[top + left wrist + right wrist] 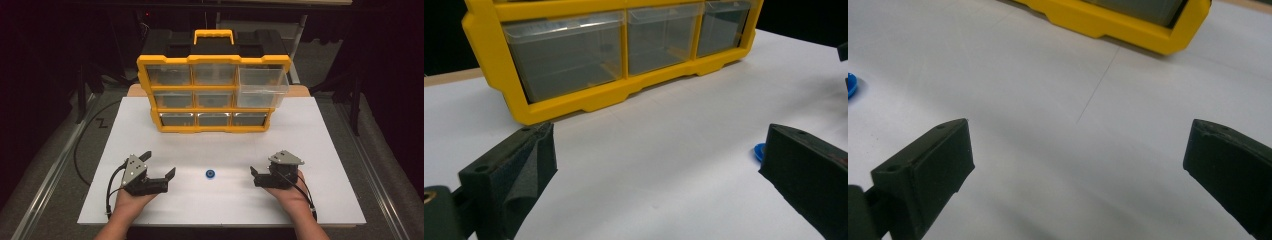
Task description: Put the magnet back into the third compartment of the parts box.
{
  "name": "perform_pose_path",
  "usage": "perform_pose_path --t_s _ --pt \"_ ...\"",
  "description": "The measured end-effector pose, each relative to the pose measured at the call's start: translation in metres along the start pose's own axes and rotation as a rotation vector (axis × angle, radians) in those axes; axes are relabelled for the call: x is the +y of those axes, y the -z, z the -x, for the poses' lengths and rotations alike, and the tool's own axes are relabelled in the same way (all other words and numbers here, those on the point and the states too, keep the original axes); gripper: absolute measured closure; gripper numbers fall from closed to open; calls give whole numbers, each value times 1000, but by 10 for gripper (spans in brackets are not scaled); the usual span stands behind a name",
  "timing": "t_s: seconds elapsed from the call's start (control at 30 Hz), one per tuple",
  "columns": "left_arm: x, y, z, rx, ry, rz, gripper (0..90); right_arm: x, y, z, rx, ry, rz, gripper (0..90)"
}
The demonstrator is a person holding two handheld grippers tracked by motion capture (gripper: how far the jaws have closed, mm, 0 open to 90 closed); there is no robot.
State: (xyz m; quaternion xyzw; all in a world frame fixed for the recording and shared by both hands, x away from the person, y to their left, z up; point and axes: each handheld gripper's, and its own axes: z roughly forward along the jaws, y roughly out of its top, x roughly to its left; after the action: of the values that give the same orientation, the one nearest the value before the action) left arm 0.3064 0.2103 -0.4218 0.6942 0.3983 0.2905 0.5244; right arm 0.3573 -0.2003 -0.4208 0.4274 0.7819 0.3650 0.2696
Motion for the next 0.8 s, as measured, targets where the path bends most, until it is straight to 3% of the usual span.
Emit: perform_pose_path --t_s 0.4,0.6,0.73,0.8 --pt "0 -3 0 1 7 5 15 4 -1 5 37 4 -60 19" --pt "0 -2 1 -1 13 2 15 4 -1 3 51 38 -99 17" --pt "0 -1 0 1 8 6 16 5 -1 4 68 24 -125 16" --pt "0 -1 1 0 3 6 16 5 -1 3 62 45 -140 14"
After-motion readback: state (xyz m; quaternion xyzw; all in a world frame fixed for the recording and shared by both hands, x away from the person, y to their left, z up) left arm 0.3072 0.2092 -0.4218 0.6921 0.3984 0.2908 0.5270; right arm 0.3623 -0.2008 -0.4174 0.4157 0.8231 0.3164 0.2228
